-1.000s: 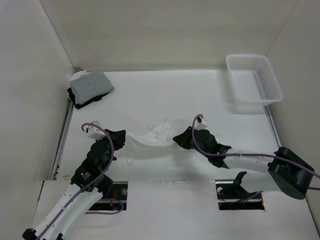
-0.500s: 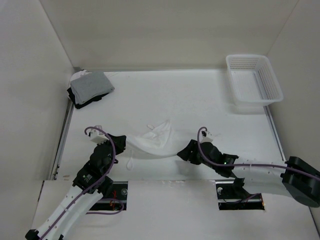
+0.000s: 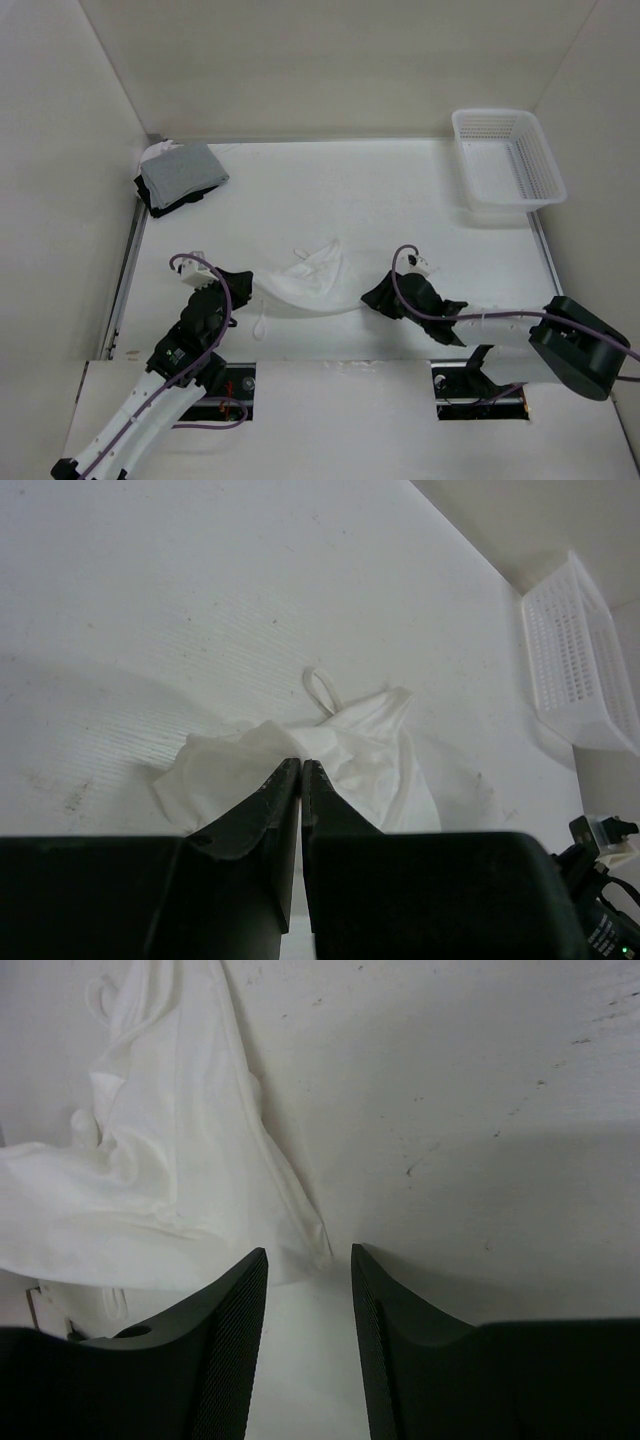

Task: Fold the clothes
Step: Fold the tank top

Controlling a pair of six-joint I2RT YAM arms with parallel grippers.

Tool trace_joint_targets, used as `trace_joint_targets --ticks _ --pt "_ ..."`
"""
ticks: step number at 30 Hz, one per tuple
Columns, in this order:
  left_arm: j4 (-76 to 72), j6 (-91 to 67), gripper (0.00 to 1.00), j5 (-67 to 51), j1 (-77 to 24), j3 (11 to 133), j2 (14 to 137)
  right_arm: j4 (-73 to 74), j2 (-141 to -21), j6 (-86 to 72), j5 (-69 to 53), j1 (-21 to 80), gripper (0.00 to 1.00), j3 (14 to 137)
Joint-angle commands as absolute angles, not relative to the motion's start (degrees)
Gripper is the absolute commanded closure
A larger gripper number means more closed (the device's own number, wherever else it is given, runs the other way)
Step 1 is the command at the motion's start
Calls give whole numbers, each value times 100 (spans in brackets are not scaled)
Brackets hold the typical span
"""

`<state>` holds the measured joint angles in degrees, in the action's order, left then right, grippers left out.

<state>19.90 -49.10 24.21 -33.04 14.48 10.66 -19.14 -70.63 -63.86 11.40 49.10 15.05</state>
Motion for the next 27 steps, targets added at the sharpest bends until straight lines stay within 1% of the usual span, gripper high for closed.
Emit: trace_joint_targets --ticks 1,6,12,14,17,19,21,24,27 --pt "1793 -4966 99 2408 -3291 1371 1063 -2056 -7321 -6354 976 4838 58 1494" --pt "1793 -4966 99 2408 -3256 1406 1090 -2320 -7707 -6407 607 4698 64 1564" --pt "1793 -4975 99 2408 -3256 1406 1090 -2294 -7752 -6486 650 4680 72 1503" --pt "1784 -4975 99 2408 -3256 1415 1116 -2250 -7682 -6486 677 4680 76 1477" --pt "1758 -4957 99 2408 -3256 1441 1178 -2127 -7585 -6434 773 4689 86 1477" --pt "1732 -4948 98 2408 -3256 1468 1195 -2109 -7471 -6407 782 4698 91 1485" --pt "1705 -4931 98 2408 -3256 1503 1213 -2101 -7244 -6320 826 4698 94 1485" --pt "1609 -4878 98 2417 -3256 1678 1292 -1865 -6489 -6066 931 4706 96 1546" --pt "1460 -4685 99 2443 -3256 2108 1397 -752 -5243 -5705 1194 4776 96 1897"
